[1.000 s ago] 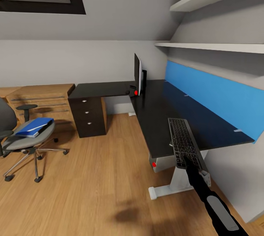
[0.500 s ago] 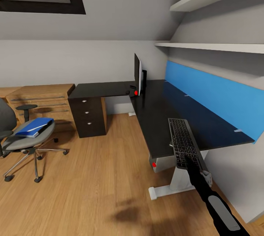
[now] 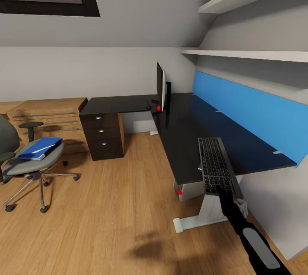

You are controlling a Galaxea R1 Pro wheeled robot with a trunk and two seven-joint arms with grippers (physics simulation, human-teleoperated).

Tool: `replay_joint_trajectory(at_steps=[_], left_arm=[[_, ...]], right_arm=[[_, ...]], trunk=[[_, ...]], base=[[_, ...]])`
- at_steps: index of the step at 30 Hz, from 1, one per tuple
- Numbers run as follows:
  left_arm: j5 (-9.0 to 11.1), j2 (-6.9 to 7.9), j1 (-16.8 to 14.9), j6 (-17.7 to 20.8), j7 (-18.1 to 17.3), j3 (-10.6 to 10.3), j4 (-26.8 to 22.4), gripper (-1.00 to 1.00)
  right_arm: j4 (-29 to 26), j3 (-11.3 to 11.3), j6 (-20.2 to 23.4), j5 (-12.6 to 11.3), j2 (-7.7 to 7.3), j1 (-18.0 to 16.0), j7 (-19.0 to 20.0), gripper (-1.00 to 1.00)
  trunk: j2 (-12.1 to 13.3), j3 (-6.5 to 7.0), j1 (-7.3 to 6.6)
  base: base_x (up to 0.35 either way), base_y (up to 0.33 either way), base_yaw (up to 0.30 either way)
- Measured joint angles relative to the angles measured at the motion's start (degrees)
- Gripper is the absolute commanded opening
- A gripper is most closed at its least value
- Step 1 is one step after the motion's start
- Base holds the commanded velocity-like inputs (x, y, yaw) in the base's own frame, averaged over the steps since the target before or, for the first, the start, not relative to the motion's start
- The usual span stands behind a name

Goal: In the bedroom, organize the workspace by keeping the computer under the desk, ensuring the monitor is on the desk, placing the keyboard on the desk next to the monitor, placing the mouse on the desk next to the keyboard, moving the folder from the swivel chair onto the desk next to the mouse, stacking the notebook on top of the folder with the pen on top of the notebook, and positioning the swivel chair next to the desk.

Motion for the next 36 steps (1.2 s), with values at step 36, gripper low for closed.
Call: replay_joint_trajectory(at_steps=[36], left_arm=[[-0.2, -0.1, 0.0, 0.0, 0.2, -0.1, 1.8, 1.0]], right_arm=[[-6.1, 5.1, 0.3, 0.0, 0.46, 1.9, 5.1, -1.0]], trunk=[[10.8, 4.84, -5.93]], base=[[0.0, 0.0, 0.06]])
